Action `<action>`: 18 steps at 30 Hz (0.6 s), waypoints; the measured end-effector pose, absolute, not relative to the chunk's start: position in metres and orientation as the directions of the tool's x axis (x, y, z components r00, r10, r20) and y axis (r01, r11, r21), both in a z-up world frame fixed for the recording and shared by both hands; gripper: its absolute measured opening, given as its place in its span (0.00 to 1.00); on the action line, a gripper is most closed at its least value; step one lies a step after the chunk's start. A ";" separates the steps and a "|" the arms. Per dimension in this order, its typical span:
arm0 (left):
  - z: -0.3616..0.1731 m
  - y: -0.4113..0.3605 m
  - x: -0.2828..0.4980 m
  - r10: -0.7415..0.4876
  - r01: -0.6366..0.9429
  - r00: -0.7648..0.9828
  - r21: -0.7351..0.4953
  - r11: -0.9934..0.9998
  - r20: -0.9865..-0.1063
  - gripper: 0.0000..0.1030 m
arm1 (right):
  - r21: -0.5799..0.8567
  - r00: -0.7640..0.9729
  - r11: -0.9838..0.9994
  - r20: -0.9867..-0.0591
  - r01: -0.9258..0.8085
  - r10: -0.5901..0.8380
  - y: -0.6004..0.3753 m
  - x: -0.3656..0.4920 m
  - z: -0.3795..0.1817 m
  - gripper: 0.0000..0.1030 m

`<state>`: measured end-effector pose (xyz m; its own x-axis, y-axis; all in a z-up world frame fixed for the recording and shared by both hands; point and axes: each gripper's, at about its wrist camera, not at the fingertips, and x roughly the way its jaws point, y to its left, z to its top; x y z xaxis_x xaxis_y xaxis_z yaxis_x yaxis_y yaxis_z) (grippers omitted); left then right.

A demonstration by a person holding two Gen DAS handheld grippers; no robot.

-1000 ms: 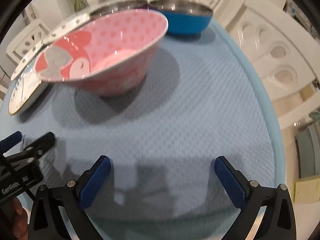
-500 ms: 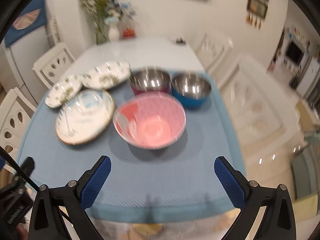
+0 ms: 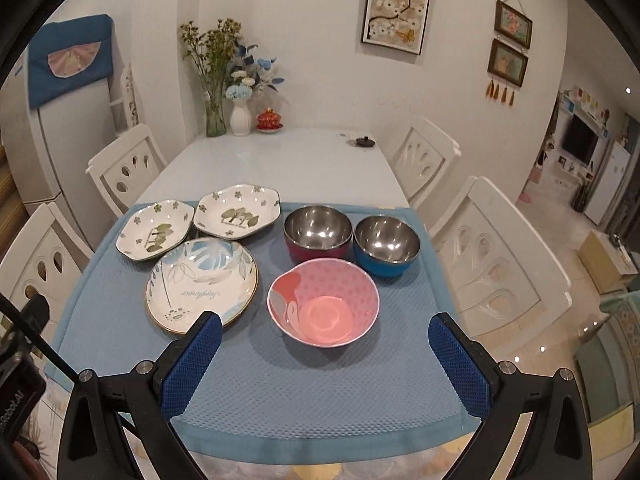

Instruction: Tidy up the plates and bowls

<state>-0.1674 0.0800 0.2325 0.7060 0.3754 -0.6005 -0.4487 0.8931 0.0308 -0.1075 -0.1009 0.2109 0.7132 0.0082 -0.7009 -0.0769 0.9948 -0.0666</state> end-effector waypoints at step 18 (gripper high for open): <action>0.200 0.118 -0.130 0.321 -0.381 0.649 0.071 0.922 -0.690 0.99 | -0.039 0.584 0.999 -0.812 -0.025 -0.017 -0.055 -0.072 0.175 1.00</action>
<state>-0.1298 0.1177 0.2001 0.6486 0.3210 -0.6901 -0.3806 0.9220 0.0711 -0.0718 -0.0548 0.1754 0.5837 -0.0172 -0.8118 -0.0249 0.9989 -0.0391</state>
